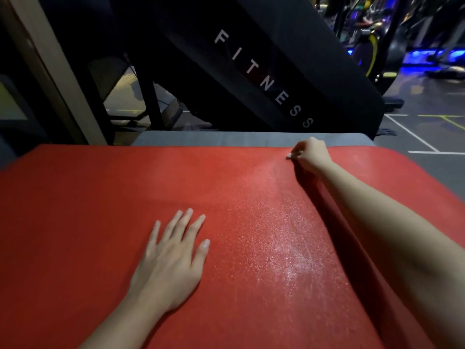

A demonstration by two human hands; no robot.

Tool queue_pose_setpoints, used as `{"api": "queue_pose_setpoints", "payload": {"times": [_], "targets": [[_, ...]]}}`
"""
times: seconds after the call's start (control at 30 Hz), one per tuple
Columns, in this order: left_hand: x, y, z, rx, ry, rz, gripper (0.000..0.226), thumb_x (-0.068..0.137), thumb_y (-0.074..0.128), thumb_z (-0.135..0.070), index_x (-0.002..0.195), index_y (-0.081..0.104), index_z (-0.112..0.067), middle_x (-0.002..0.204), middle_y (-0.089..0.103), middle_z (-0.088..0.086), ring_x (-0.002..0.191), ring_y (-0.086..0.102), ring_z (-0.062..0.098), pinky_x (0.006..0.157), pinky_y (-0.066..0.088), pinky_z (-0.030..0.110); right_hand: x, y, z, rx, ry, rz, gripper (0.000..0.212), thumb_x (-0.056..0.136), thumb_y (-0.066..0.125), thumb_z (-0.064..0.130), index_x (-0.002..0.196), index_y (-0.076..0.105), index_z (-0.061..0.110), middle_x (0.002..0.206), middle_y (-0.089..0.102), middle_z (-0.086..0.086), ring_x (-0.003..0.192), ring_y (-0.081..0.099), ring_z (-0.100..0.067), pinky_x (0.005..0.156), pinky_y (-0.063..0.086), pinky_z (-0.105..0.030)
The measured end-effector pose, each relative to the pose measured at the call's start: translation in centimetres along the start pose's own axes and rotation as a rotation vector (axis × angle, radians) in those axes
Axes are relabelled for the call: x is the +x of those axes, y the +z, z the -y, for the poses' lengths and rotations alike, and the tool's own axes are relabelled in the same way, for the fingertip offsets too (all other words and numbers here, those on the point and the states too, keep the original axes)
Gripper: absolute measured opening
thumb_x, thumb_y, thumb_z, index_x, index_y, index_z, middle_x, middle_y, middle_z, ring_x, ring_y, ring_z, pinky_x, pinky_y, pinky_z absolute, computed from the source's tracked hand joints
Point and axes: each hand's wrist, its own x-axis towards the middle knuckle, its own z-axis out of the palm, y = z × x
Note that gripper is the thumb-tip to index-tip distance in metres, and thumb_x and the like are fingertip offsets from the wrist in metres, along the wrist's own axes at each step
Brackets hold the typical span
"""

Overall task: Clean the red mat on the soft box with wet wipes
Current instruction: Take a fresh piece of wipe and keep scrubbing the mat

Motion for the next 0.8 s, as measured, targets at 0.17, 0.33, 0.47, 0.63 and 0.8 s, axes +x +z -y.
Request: {"api": "queue_pose_setpoints", "payload": {"times": [0.17, 0.33, 0.47, 0.63, 0.8], "targets": [[0.0, 0.1, 0.0, 0.006, -0.001, -0.007, 0.077, 0.089, -0.011, -0.063, 0.161, 0.006, -0.041, 0.170, -0.002, -0.018, 0.153, -0.014, 0.000, 0.127, -0.005, 0.040, 3.8, 1.6, 0.8, 0.053, 0.096, -0.072, 0.022, 0.075, 0.084, 0.031, 0.087, 0.076, 0.014, 0.089, 0.072, -0.017, 0.091, 0.068, -0.032, 0.077, 0.050, -0.029], [0.1, 0.1, 0.2, -0.002, 0.005, -0.007, 0.076, 0.092, -0.007, -0.063, 0.162, 0.010, -0.040, 0.170, 0.002, -0.016, 0.154, -0.011, 0.001, 0.128, -0.002, 0.042, 4.1, 1.8, 0.9, -0.057, -0.003, 0.019, 0.033, 0.083, 0.076, 0.038, 0.090, 0.074, 0.007, 0.087, 0.070, -0.017, 0.087, 0.066, -0.033, 0.074, 0.049, -0.031], [0.1, 0.1, 0.1, 0.001, 0.003, -0.009, 0.075, 0.093, -0.006, -0.062, 0.162, 0.011, -0.039, 0.170, 0.003, -0.015, 0.155, -0.010, 0.003, 0.128, -0.002, 0.043, 2.0, -0.7, 0.9, -0.096, -0.135, 0.203, 0.023, 0.082, 0.076, 0.042, 0.081, 0.074, 0.019, 0.071, 0.068, -0.004, 0.070, 0.062, -0.016, 0.064, 0.040, -0.023], [-0.1, -0.1, 0.0, 0.007, -0.002, 0.005, 0.076, 0.091, -0.009, -0.063, 0.162, 0.007, -0.040, 0.170, -0.001, -0.016, 0.154, -0.013, 0.001, 0.127, -0.006, 0.041, 2.6, 0.5, 1.4, -0.042, -0.148, 0.039, 0.023, 0.075, 0.082, 0.039, 0.082, 0.076, 0.018, 0.076, 0.072, -0.003, 0.074, 0.066, -0.018, 0.069, 0.051, -0.025], [0.2, 0.0, 0.1, 0.006, 0.005, -0.009, 0.077, 0.090, -0.008, -0.062, 0.162, 0.007, -0.040, 0.170, 0.001, -0.015, 0.155, -0.010, 0.003, 0.127, -0.005, 0.041, 1.3, 2.0, 1.7, 0.046, -0.123, 0.032, 0.019, 0.082, 0.079, 0.028, 0.092, 0.078, 0.012, 0.092, 0.075, -0.009, 0.090, 0.069, -0.020, 0.077, 0.044, -0.021]]}}
